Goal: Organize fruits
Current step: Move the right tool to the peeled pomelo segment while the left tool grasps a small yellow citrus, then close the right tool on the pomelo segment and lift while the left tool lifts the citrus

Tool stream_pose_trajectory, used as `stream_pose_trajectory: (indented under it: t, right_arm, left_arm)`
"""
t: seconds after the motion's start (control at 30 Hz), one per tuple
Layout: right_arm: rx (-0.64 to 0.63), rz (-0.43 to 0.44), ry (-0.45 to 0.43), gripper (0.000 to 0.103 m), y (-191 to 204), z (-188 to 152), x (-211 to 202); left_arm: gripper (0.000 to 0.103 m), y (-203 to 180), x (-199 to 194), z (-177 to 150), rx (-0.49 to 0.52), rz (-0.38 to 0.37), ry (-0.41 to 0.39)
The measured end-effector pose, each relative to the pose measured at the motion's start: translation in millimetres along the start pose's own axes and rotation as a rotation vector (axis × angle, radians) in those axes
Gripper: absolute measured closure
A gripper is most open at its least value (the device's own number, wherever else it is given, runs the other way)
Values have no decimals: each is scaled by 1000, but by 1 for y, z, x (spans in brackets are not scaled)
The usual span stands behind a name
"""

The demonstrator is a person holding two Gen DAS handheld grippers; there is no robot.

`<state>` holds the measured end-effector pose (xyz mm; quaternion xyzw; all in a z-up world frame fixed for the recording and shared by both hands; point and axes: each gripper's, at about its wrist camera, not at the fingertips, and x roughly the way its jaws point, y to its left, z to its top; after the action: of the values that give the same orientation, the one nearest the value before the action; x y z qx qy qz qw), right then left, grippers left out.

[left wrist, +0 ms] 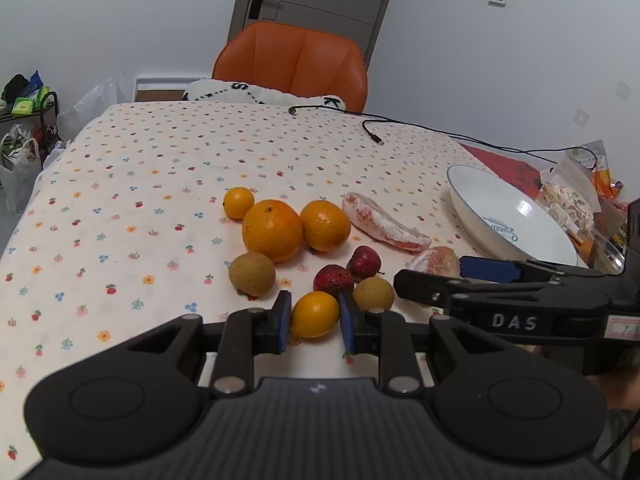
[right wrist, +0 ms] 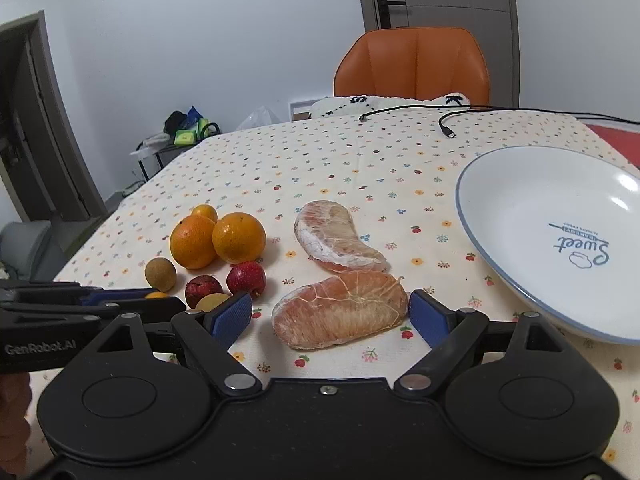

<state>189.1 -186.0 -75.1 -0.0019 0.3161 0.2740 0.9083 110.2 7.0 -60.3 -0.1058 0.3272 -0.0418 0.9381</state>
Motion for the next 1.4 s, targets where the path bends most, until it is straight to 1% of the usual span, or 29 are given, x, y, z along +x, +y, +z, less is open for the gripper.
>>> stream_pose_trajectory:
  t: [0.07, 0.1, 0.13, 0.17, 0.3, 0.43, 0.9, 1.13, 1.4]
  right_arm:
    - [-11, -6, 0, 20, 1, 0, 0]
    - [-15, -11, -2, 25, 1, 0, -1]
    - [-20, -19, -5, 33, 1, 0, -1]
    - [-26, -28, -8, 35, 1, 0, -1]
    - [-13, -19, -8, 38, 0, 0, -4]
    - [13, -10, -13, 38, -1, -1, -12]
    - [43, 11, -119, 39, -9, -3, -59]
    - [59, -6, -179, 39, -19, 0, -84]
    - [78, -39, -216, 38, -38, -2, -101]
  left_arm:
    - [79, 0, -2, 1, -4, 0, -6]
    - [79, 0, -3, 1, -7, -1, -10]
    - [79, 1, -5, 2, -8, -2, -15]
    - [79, 1, -6, 2, -10, -4, -20]
    - [79, -2, -13, 4, -11, -15, -42]
    - [79, -6, -18, 6, -3, -25, -61]
    - [79, -35, -32, 11, 40, -36, -104]
    - [79, -54, -37, 16, 65, -51, -131]
    - [79, -77, -37, 20, 87, -73, -146]
